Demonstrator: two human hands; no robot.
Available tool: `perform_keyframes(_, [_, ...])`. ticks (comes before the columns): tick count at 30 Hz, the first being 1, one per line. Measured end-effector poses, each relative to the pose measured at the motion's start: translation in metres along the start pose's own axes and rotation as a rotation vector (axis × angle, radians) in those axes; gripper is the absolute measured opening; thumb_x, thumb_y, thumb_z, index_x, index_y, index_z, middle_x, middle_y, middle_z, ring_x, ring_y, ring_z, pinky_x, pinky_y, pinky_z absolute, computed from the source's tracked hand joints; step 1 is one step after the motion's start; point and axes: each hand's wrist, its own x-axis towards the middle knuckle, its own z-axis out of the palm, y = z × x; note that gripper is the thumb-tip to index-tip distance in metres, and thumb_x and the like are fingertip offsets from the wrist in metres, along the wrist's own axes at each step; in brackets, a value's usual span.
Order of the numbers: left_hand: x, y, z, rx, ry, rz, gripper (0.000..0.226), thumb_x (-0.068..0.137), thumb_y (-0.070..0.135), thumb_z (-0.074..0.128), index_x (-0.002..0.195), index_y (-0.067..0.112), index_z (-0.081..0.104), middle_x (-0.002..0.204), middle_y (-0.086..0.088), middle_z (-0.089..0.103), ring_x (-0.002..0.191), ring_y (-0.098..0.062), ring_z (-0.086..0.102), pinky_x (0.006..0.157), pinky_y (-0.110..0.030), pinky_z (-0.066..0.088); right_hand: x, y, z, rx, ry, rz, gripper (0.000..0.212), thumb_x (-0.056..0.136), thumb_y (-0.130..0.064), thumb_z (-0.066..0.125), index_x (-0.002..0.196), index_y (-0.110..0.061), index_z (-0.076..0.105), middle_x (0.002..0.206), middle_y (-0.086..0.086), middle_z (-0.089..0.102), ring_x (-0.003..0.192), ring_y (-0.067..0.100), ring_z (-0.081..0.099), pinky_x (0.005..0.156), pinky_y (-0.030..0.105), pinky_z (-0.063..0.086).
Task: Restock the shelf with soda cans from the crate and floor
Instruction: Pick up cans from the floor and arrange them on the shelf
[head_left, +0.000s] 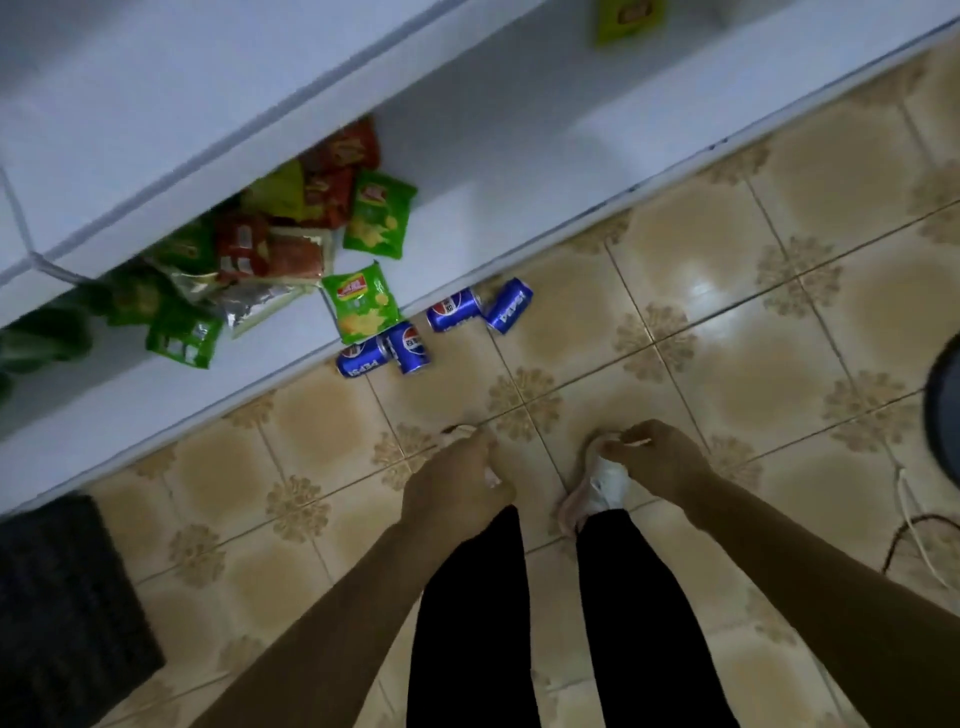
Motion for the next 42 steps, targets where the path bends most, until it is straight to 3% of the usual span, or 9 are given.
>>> perform_keyframes(9, [0.243, -0.070, 0.071, -0.009, 0.151, 0.005, 0.067, 0.086, 0.031, 0.065, 0.143, 0.015, 0.034, 0.139, -0.008, 0.044, 0.126, -0.025, 0.043, 0.098, -0.041, 0.043, 0.227, -0.019, 0.105, 0.242, -0.019, -0.002, 0.030, 0.087, -0.039, 0.066, 0.091, -0.010, 0.057, 0.099, 0.013, 0.062, 0.091, 0.026, 0.061, 0.073, 0.034, 0.048])
perform_keyframes(13, [0.345, -0.076, 0.101, 0.049, 0.303, 0.075, 0.075, 0.087, 0.035, 0.064, 0.147, 0.014, 0.025, 0.148, -0.006, 0.033, 0.134, -0.021, 0.033, 0.102, -0.027, 0.031, 0.336, -0.035, 0.131, 0.381, 0.105, -0.013, 0.072, 0.080, -0.056, 0.065, 0.129, -0.008, 0.045, 0.124, 0.013, 0.058, 0.110, 0.029, 0.059, 0.092, 0.042, 0.051])
perform_keyframes(18, [0.419, -0.073, 0.131, 0.033, 0.532, 0.076, 0.083, 0.081, 0.039, 0.069, 0.149, 0.016, 0.025, 0.150, -0.009, 0.030, 0.136, -0.023, 0.032, 0.109, -0.030, 0.027, 0.426, -0.080, 0.134, 0.548, 0.213, -0.131, 0.049, 0.079, -0.051, 0.071, 0.091, -0.010, 0.047, 0.076, -0.005, 0.050, 0.065, 0.004, 0.050, 0.054, 0.019, 0.042])
perform_keyframes(22, [0.410, -0.075, 0.135, 0.115, 0.467, 0.094, 0.083, 0.086, 0.042, 0.064, 0.151, 0.016, 0.018, 0.155, -0.004, 0.022, 0.140, -0.017, 0.024, 0.103, -0.014, 0.008, 0.445, -0.106, 0.141, 0.591, 0.273, -0.194, 0.052, 0.070, -0.042, 0.080, 0.100, -0.007, 0.055, 0.079, -0.001, 0.057, 0.062, 0.007, 0.054, 0.049, 0.018, 0.041])
perform_keyframes(26, [0.354, -0.068, 0.120, -0.204, 0.417, 0.131, 0.086, 0.080, 0.038, 0.071, 0.149, 0.017, 0.024, 0.151, -0.004, 0.027, 0.136, -0.018, 0.029, 0.099, -0.020, 0.025, 0.393, -0.082, 0.134, 0.805, 0.151, -0.004, 0.049, 0.074, -0.039, 0.078, 0.102, -0.005, 0.057, 0.095, 0.007, 0.064, 0.078, 0.019, 0.063, 0.074, 0.034, 0.057])
perform_keyframes(30, [0.248, -0.033, 0.079, -0.686, 0.276, -0.065, 0.058, 0.092, 0.047, 0.049, 0.142, 0.022, 0.034, 0.140, 0.000, 0.041, 0.118, -0.011, 0.047, 0.090, -0.023, 0.045, 0.267, -0.036, 0.110, 1.013, -0.150, 0.229, 0.052, 0.082, -0.036, 0.069, 0.121, -0.005, 0.054, 0.105, 0.012, 0.062, 0.082, 0.024, 0.063, 0.056, 0.030, 0.054])
perform_keyframes(34, [0.139, -0.001, 0.039, -1.096, -0.053, -0.458, 0.032, 0.096, 0.046, 0.045, 0.086, 0.021, 0.062, 0.090, -0.003, 0.065, 0.088, -0.022, 0.063, 0.089, -0.039, 0.047, 0.128, -0.012, 0.081, 1.049, -0.284, 0.206, 0.051, 0.079, -0.038, 0.067, 0.121, -0.011, 0.056, 0.107, 0.008, 0.066, 0.092, 0.024, 0.064, 0.070, 0.033, 0.052])
perform_keyframes(39, [-0.009, 0.036, -0.021, -1.452, -0.270, -0.477, 0.037, 0.093, 0.048, 0.048, 0.114, 0.022, 0.063, 0.114, -0.008, 0.068, 0.103, -0.027, 0.063, 0.099, -0.046, 0.046, -0.023, -0.044, 0.043, 0.914, -0.424, 0.052, 0.060, 0.068, -0.040, 0.069, 0.121, -0.013, 0.061, 0.113, 0.007, 0.069, 0.096, 0.019, 0.063, 0.076, 0.029, 0.052])
perform_keyframes(42, [-0.086, 0.058, -0.065, -1.481, -0.106, -0.310, 0.024, 0.088, 0.041, 0.059, 0.105, 0.024, 0.062, 0.109, -0.006, 0.067, 0.089, -0.020, 0.064, 0.082, -0.039, 0.051, -0.106, -0.076, 0.013, 0.772, -0.463, -0.065, 0.055, 0.069, -0.042, 0.065, 0.117, -0.015, 0.062, 0.100, 0.000, 0.069, 0.078, 0.006, 0.063, 0.063, 0.021, 0.048])
